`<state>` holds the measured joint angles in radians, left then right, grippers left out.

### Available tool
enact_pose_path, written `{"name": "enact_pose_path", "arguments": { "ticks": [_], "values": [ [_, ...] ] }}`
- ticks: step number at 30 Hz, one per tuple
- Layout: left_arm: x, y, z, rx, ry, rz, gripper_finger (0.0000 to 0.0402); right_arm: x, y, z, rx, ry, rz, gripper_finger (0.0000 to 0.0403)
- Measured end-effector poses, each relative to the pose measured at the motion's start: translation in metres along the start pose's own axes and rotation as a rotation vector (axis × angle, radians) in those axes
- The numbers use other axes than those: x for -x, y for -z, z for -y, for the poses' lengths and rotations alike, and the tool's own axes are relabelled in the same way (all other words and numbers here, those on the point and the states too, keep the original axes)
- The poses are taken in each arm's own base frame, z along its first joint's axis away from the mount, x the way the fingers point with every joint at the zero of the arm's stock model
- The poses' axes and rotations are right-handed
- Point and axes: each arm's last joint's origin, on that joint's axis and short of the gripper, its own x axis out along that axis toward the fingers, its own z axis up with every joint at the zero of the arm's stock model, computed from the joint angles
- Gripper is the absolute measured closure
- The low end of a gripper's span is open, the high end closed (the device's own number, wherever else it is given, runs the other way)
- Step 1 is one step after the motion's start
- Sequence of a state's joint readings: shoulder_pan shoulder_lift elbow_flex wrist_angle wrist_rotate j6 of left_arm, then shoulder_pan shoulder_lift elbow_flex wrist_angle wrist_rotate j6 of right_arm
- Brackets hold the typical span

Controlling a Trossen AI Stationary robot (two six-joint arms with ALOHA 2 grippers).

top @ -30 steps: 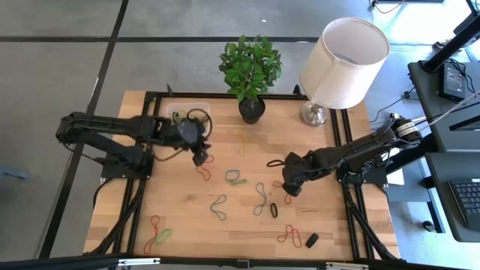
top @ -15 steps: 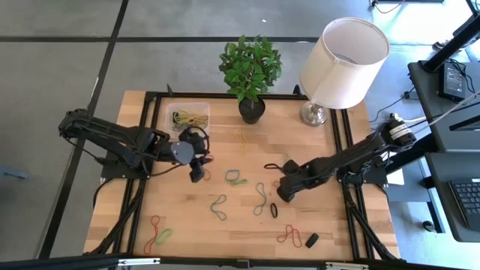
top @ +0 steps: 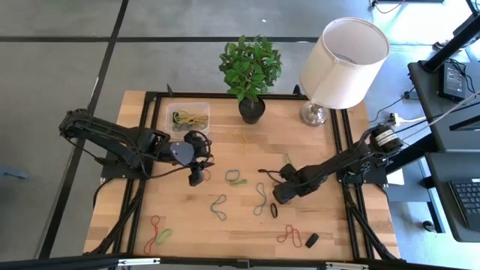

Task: Pick and place rubber bands into bin
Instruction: Put the red rubber band into the transparent bin

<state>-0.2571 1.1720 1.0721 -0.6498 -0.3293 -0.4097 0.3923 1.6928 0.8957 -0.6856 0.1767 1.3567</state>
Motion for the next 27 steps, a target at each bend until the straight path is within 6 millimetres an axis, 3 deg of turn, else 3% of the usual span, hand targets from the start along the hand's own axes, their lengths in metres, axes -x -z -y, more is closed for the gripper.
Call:
{"name": "enact_pose_path", "arguments": {
  "ticks": [7, 10, 17, 22, 27],
  "values": [
    [-0.018, -0.008, 0.024, -0.156, 0.081, 0.101, 0.0223, 0.068, -0.022, -0.029, 0.092, -0.156, 0.170, 0.0399],
    [-0.031, -0.012, 0.032, -0.167, 0.097, 0.148, 0.0199, 0.107, -0.035, -0.046, 0.177, -0.249, 0.292, 0.0400],
    [-0.064, -0.025, 0.041, -0.108, 0.109, 0.269, 0.0174, 0.172, -0.059, -0.068, 0.419, -0.346, 0.496, 0.0401],
    [-0.075, -0.033, 0.045, -0.070, 0.153, 0.354, 0.0174, 0.198, -0.066, -0.073, 0.539, -0.353, 0.597, 0.0401],
    [-0.079, -0.038, 0.049, -0.038, 0.203, 0.415, 0.0178, 0.202, -0.070, -0.072, 0.602, -0.336, 0.622, 0.0402]
  ]
}}
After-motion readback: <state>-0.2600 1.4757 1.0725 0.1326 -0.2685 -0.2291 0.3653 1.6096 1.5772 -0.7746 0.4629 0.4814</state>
